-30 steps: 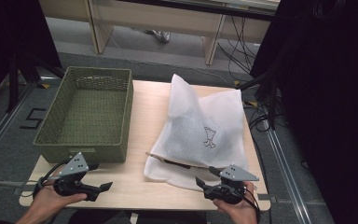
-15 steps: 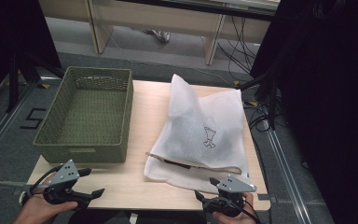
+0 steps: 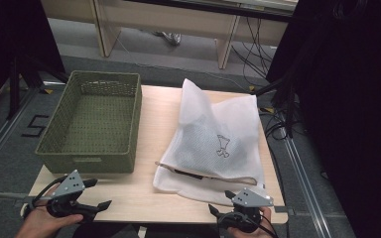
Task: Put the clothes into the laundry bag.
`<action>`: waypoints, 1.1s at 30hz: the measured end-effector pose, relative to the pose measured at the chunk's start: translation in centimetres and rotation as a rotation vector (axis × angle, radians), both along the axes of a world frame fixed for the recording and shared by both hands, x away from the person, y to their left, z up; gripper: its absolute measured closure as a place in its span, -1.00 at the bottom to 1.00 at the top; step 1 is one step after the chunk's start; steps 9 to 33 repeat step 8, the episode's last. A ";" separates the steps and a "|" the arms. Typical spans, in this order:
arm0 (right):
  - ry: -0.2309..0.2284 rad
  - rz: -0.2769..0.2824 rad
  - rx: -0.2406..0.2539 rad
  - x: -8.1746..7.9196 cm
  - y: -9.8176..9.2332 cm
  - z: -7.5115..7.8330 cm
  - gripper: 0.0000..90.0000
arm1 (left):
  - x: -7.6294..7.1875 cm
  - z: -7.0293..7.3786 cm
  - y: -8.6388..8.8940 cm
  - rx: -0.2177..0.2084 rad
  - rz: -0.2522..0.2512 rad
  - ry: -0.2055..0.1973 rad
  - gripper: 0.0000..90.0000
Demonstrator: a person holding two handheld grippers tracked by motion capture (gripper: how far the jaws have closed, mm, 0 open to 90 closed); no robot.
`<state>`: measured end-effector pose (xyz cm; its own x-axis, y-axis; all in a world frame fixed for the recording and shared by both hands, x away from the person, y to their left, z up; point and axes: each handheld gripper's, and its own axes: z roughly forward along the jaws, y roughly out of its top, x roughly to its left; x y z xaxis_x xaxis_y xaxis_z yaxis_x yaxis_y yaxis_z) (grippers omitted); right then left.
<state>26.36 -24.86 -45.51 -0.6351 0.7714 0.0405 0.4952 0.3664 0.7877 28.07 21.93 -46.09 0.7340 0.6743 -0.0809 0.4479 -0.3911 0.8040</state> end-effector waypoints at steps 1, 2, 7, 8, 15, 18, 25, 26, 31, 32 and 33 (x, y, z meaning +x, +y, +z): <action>0.004 0.017 -0.001 0.1 0.0 -0.1 -0.35 | 0.0 -0.1 -0.1 0.001 0.008 -0.005 -0.64; 0.009 0.019 0.007 0.1 0.0 0.0 -0.35 | 0.0 0.0 -0.1 0.010 0.002 0.006 -0.64; 0.007 0.023 0.003 0.1 0.0 -0.1 -0.36 | 0.1 -0.2 -0.1 0.020 -0.016 0.017 -0.64; -0.007 0.019 -0.015 0.1 0.0 0.0 -0.36 | 0.1 -0.4 -0.2 0.011 -0.009 0.009 -0.64; -0.007 0.019 -0.015 0.1 0.0 0.0 -0.36 | 0.1 -0.4 -0.2 0.011 -0.009 0.009 -0.64; -0.007 0.019 -0.015 0.1 0.0 0.0 -0.36 | 0.1 -0.4 -0.2 0.011 -0.009 0.009 -0.64; -0.007 0.019 -0.015 0.1 0.0 0.0 -0.36 | 0.1 -0.4 -0.2 0.011 -0.009 0.009 -0.64; -0.007 0.019 -0.015 0.1 0.0 0.0 -0.36 | 0.1 -0.4 -0.2 0.011 -0.009 0.009 -0.64; -0.007 0.019 -0.015 0.1 0.0 0.0 -0.36 | 0.1 -0.4 -0.2 0.011 -0.009 0.009 -0.64; -0.007 0.019 -0.015 0.1 0.0 0.0 -0.36 | 0.1 -0.4 -0.2 0.011 -0.009 0.009 -0.64; -0.007 0.019 -0.015 0.1 0.0 0.0 -0.36 | 0.1 -0.4 -0.2 0.011 -0.009 0.009 -0.64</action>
